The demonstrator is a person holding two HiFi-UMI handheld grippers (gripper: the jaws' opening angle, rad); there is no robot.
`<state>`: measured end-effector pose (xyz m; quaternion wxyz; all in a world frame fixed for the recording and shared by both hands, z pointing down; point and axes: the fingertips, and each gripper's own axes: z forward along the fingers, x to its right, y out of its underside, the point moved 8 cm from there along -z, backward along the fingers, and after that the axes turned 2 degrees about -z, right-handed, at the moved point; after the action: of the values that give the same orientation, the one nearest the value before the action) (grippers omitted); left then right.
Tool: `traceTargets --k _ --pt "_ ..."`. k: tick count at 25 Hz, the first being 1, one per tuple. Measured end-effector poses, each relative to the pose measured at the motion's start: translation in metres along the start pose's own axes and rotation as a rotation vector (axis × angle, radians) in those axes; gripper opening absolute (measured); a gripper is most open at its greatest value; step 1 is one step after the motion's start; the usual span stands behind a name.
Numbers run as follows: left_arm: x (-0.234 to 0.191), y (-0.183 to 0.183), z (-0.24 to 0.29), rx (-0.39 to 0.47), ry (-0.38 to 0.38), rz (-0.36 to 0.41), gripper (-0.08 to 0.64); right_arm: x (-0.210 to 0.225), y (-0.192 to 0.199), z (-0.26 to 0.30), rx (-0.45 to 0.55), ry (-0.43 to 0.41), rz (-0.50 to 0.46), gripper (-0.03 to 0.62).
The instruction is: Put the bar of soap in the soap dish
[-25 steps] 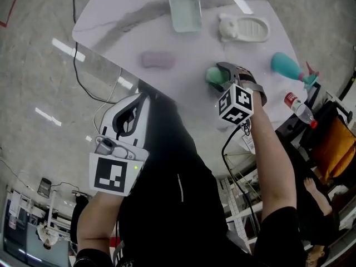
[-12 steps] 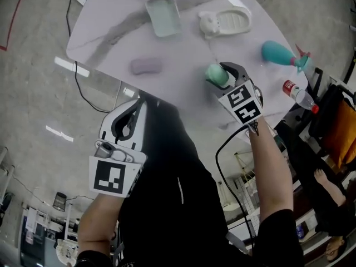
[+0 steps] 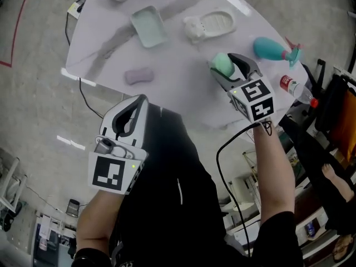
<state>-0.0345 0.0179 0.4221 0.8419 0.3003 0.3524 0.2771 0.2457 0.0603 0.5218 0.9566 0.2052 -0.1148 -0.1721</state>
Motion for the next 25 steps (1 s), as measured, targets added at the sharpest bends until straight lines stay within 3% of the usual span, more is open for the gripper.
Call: traceTargets --k 6,17,25 --pt "0.003 -0.004 0.01 -0.005 0.008 -0.011 0.008 0.028 -0.027 0.002 0.031 0.026 -0.01 0.288" --pt "-0.019 -0.01 0.006 0.025 -0.072 -0.069 0.008 0.058 -0.075 0.008 -0.028 0.056 -0.166 0.279" --pt "-0.025 -0.005 0.0 0.038 -0.106 -0.1 0.008 0.061 -0.079 0.018 -0.17 0.152 -0.415 0.274"
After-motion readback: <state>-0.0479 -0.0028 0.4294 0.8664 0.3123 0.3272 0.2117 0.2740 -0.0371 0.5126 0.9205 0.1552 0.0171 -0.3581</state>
